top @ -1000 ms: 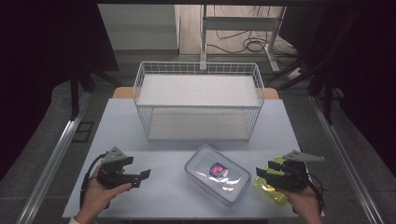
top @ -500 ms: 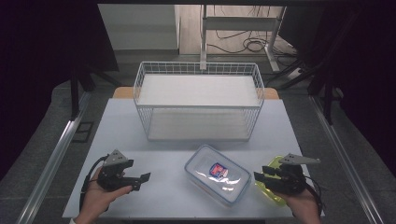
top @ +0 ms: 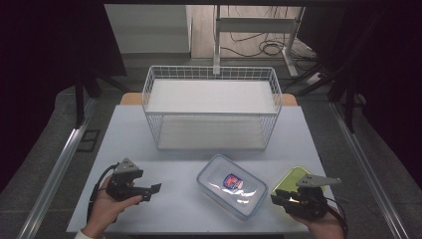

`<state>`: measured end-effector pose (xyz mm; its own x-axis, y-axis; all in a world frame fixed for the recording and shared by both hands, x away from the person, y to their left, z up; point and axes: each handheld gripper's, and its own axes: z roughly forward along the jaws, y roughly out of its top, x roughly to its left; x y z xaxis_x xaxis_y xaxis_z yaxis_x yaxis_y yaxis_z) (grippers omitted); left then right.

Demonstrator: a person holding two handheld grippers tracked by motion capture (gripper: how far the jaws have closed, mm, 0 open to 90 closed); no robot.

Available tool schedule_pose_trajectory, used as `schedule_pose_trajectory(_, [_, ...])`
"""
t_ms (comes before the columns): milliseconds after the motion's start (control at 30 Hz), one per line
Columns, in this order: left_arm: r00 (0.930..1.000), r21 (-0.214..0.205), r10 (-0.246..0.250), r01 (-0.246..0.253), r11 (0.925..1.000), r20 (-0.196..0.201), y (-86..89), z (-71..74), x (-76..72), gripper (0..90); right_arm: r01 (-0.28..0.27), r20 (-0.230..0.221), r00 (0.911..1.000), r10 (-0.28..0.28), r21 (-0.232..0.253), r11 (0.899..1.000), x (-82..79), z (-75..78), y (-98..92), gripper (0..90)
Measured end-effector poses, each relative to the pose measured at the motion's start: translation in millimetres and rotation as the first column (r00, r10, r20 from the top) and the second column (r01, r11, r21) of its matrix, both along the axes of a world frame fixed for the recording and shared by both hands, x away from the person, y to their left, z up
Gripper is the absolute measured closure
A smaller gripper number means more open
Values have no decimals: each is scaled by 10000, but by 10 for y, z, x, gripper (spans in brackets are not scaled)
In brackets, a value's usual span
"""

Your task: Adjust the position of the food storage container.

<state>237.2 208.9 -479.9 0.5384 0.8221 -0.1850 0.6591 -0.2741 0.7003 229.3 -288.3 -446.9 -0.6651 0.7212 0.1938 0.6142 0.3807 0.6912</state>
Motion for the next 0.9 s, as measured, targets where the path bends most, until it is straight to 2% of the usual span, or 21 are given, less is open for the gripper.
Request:
schedule_pose_trajectory(100, [10000, 15, -33, 33, 10000, 8, -10, 2, -3, 157, -176, -126, 9998, 173, -253, 9995, -64, -26, 38, 857])
schedule_pose_trajectory(133, [10000, 26, -40, 40, 10000, -10, -12, -1, -2, 157, -321, -322, 9990, 309, -360, 9988, -84, -56, 70, 887])
schedule_pose_trajectory(167, [10000, 32, -37, 37, 10000, -28, -13, -5, -1, 157, -321, -322, 9990, 309, -360, 9988, -84, -56, 70, 887])
schedule_pose_trajectory(200, [10000, 57, -40, 41, 10000, -68, -19, -15, 0, 157, -290, -394, 9989, 262, -722, 9970, -89, -87, 114, 888])
schedule_pose_trajectory(233, [10000, 57, -40, 41, 10000, -68, -19, -15, 0, 157, -290, -394, 9989, 262, -722, 9970, -89, -87, 114, 888])
schedule_pose_trajectory(267, [10000, 89, -49, 50, 9999, -82, -27, -25, 3, 157, -296, -429, 9988, 248, -1151, 9929, -82, -111, 160, 889])
schedule_pose_trajectory(300, [10000, 89, -49, 50, 9999, -82, -27, -25, 3, 157, -296, -429, 9988, 248, -1151, 9929, -82, -111, 160, 889])
schedule_pose_trajectory(433, [9999, 146, -95, 97, 9998, -142, -46, -44, 10, 157, -315, -579, 9981, 221, -1666, 9855, -59, -176, 259, 889])
schedule_pose_trajectory(633, [9998, 184, -120, 123, 9998, -177, -60, -55, 12, 157, -321, -635, 9978, 206, -1867, 9819, -32, -207, 318, 889])
schedule_pose_trajectory(733, [9998, 200, -154, 157, 9997, -144, -67, -56, 10, 157, -401, -616, 9978, 263, -2356, 9710, -8, -238, 395, 889])
schedule_pose_trajectory(900, [9998, 225, -119, 123, 9997, -185, -54, -71, 23, 157, -356, -609, 9979, 208, -2534, 9667, 17, -251, 423, 889])
